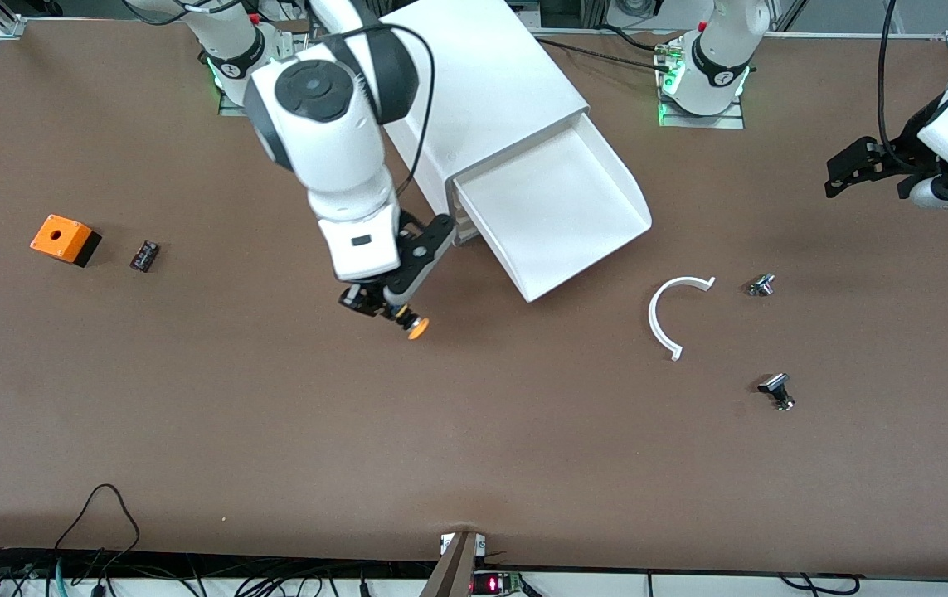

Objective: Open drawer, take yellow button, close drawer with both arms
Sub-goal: 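Lift the button out of the drawer with the right gripper, then carry the button beside the orange box while the left gripper approaches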

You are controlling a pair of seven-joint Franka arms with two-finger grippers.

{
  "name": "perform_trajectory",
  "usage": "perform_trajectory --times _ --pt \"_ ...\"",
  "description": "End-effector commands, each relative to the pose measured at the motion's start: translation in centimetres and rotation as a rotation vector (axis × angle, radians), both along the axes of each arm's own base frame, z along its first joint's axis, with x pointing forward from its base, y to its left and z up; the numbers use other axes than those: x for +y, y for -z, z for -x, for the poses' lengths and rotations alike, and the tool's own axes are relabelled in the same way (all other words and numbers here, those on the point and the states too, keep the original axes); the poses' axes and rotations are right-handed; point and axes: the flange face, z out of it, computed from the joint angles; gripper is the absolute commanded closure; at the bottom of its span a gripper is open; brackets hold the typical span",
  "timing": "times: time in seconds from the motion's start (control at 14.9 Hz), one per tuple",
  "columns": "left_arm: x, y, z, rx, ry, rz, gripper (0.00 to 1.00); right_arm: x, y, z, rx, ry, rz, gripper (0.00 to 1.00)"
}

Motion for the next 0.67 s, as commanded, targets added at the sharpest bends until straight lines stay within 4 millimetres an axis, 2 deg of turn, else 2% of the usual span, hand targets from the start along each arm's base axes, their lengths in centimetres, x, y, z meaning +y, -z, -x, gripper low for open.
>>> perform_trajectory --times 0.0,0.13,0.27,0.4,0.6 --pt "0.0 -0.7 -0.9 0.000 0.001 0.002 0.00 -6.8 2.3 -1.3 0.052 0.118 -0.054 0.84" --pt "0.0 -0.9 -1.9 -0.005 0.000 0.008 0.00 -10.4 4.2 -1.8 0.061 0.170 -0.066 0.82" --pt "0.4 -0.8 -2.2 -0.005 -0.005 0.013 0.00 -12.8 5.8 -2.0 0.080 0.201 -0.057 0.82" --pt "0.2 0.2 -2.8 0.010 0.001 0.015 0.00 -16.1 7.4 -2.3 0.112 0.250 -0.046 0.82" --pt "-0.2 0.2 -3.0 0.010 0.011 0.010 0.00 -21.0 10.0 -2.6 0.165 0.312 -0.039 0.82"
